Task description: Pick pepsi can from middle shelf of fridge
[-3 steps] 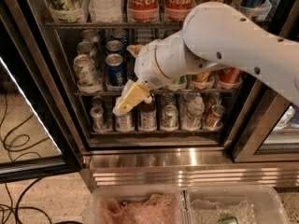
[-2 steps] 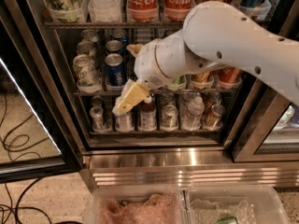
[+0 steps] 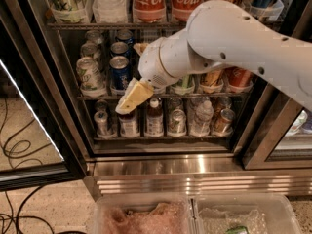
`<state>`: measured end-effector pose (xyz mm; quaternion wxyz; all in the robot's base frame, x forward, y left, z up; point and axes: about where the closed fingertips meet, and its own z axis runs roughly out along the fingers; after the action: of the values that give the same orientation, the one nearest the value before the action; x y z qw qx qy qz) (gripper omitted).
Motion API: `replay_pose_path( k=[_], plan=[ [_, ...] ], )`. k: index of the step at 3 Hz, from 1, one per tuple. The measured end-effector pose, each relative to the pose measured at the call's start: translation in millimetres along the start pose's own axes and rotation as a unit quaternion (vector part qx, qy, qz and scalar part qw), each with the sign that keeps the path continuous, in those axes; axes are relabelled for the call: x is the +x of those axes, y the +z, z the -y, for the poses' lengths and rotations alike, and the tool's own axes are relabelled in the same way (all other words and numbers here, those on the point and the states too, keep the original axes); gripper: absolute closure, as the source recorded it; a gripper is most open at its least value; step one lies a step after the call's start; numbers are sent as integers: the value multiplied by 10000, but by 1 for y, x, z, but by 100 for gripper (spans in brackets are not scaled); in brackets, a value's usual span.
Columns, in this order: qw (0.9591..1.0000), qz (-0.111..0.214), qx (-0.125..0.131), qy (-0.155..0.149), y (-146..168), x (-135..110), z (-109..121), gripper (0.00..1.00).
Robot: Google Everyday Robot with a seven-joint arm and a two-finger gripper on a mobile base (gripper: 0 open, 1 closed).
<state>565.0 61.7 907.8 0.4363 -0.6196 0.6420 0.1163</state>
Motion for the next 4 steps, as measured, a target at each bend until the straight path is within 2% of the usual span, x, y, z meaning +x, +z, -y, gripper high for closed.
replay_pose_path(
  k=[2, 3, 4],
  plan=[
    [9999, -87, 116, 84, 20, 15, 25, 0],
    [9999, -139, 80, 55, 69, 19, 35, 0],
    [9998, -129, 112, 84, 75, 17, 39, 0]
  ],
)
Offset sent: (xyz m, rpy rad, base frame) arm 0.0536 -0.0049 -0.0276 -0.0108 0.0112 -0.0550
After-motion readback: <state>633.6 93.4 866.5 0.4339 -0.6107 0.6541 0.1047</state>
